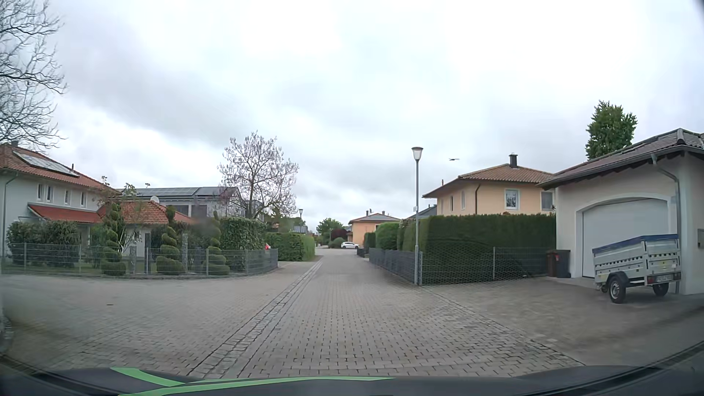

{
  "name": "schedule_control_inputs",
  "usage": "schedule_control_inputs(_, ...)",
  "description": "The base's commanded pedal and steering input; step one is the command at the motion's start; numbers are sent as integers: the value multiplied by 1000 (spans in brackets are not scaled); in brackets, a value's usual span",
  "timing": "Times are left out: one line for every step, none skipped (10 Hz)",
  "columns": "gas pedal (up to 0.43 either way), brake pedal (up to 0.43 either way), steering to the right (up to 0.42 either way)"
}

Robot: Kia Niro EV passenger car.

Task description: Follow the waypoints while adhering to traffic rules and regulations

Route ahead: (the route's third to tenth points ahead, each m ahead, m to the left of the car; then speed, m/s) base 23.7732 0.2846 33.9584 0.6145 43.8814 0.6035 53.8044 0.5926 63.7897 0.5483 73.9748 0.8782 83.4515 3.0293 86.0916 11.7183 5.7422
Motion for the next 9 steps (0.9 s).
schedule_control_inputs(169, 0, 7)
schedule_control_inputs(169, 0, 3)
schedule_control_inputs(157, 0, 1)
schedule_control_inputs(157, 0, 1)
schedule_control_inputs(157, 0, 0)
schedule_control_inputs(157, 0, -1)
schedule_control_inputs(157, 0, -2)
schedule_control_inputs(150, 0, -3)
schedule_control_inputs(150, 0, -4)
